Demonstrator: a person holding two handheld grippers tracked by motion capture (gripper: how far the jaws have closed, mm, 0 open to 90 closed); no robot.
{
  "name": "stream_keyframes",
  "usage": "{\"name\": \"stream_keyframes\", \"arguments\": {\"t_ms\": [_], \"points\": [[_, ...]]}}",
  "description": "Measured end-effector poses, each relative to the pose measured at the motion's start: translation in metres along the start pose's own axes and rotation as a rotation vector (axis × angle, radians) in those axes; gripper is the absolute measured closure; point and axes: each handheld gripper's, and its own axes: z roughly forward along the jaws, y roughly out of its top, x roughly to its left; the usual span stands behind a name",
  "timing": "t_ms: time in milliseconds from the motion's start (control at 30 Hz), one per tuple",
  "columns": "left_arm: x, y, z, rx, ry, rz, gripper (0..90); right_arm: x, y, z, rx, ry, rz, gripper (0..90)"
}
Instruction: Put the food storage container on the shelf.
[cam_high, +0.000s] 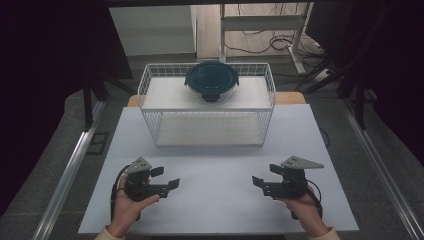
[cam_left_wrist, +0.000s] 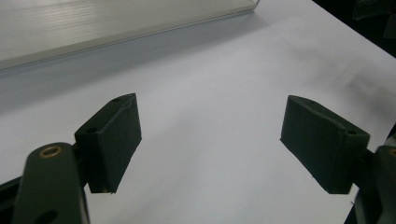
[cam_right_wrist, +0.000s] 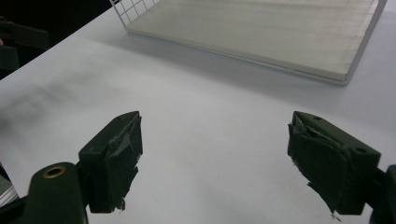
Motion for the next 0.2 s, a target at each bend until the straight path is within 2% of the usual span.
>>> {"name": "stream_keyframes", "arguments": {"t_ms": [200], "points": [[0.0040, 0.0015, -0.0006, -0.007, 0.010, -0.036, 19.7, -0.0001, -0.0051, -0.0004, -0.004, -0.012, -0.016, 17.4]]}}
